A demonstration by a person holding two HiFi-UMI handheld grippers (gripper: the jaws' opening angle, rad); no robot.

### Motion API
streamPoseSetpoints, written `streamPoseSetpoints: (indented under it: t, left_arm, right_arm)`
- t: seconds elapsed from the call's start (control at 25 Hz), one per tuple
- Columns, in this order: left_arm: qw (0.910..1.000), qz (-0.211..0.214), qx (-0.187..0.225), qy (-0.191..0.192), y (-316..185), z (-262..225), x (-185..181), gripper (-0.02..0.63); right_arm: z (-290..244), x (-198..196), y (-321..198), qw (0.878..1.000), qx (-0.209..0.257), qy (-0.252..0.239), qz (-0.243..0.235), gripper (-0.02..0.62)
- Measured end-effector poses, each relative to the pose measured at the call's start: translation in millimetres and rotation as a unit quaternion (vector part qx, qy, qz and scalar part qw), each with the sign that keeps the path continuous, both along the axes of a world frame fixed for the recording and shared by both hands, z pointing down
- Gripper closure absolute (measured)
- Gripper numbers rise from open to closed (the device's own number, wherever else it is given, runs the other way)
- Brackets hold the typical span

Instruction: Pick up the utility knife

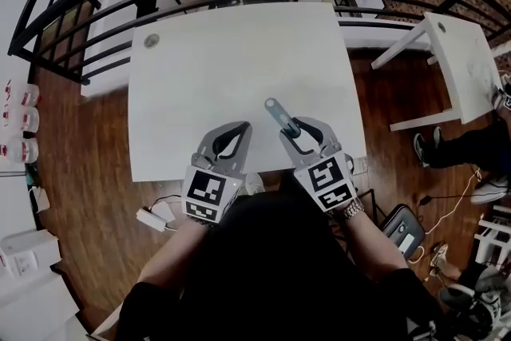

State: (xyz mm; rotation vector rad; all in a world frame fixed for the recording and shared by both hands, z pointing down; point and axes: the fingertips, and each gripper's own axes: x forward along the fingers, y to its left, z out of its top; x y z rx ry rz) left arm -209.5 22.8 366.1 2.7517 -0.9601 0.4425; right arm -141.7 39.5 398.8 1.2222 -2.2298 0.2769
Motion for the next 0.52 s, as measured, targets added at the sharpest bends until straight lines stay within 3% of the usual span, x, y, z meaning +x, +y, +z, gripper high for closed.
streamPoseSetpoints:
  t: [0.52]
  left_arm:
    - [0.9998, -0.009, 0.006, 0.015, 2.7, -7.1, -20.4, 0.589]
  right_arm:
    - [-19.7, -21.2, 5.8, 0.999, 0.028, 0.014, -0.006, 0.462]
